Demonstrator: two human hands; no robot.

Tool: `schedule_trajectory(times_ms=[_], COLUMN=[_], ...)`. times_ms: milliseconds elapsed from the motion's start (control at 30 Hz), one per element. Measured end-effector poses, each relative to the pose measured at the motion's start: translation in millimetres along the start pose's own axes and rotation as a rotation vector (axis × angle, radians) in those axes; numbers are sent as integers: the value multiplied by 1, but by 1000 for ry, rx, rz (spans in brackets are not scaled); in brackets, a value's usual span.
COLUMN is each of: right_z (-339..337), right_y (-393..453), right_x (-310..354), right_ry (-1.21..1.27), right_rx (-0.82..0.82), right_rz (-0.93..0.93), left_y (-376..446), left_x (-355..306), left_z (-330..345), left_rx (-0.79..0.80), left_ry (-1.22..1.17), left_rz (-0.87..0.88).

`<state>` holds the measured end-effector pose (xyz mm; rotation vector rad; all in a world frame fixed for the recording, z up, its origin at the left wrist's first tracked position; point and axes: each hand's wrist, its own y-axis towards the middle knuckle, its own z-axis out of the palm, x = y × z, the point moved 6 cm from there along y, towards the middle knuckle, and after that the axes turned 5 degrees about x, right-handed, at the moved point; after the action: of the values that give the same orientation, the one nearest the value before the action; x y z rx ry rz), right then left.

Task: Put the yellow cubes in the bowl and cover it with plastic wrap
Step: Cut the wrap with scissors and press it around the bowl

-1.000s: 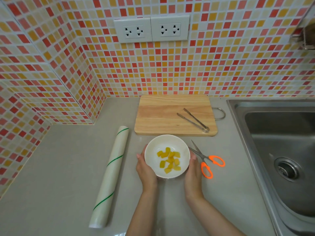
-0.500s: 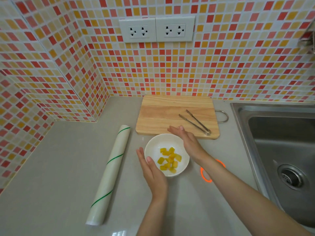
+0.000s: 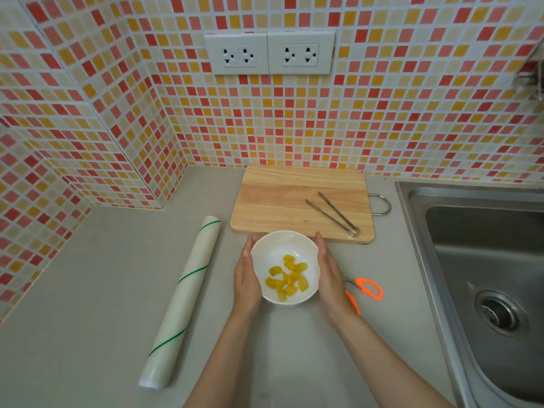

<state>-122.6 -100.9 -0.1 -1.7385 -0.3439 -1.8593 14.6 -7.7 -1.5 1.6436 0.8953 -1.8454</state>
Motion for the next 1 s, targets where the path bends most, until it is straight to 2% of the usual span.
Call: schedule_trajectory(times_ms=[67,267,433,533,733,867,1000], right_z=[-6,-25,2,8,2,2,2], right_y=[-7,2,21,25,24,24,23], right_x=[-3,9,22,13,0,-1,0], right_ry=[8,22,-6,32,130,112,101], right_rx=[8,-20,73,36,-48,-65,-71], right_rz=[3,4,-26,-21,34,24,8], left_y=[5,6,12,16,22,23,23], left_x=[-4,-4,8,11,17,16,12], left_z=[-3,-16,-2,7,8,8,5], left_rx=[32,-29,30,109,108,117,94], left_ry=[43,16,-103,-156,-200,-175,-48], left_rz=[27,78,-47,-87,-177,-153,-105])
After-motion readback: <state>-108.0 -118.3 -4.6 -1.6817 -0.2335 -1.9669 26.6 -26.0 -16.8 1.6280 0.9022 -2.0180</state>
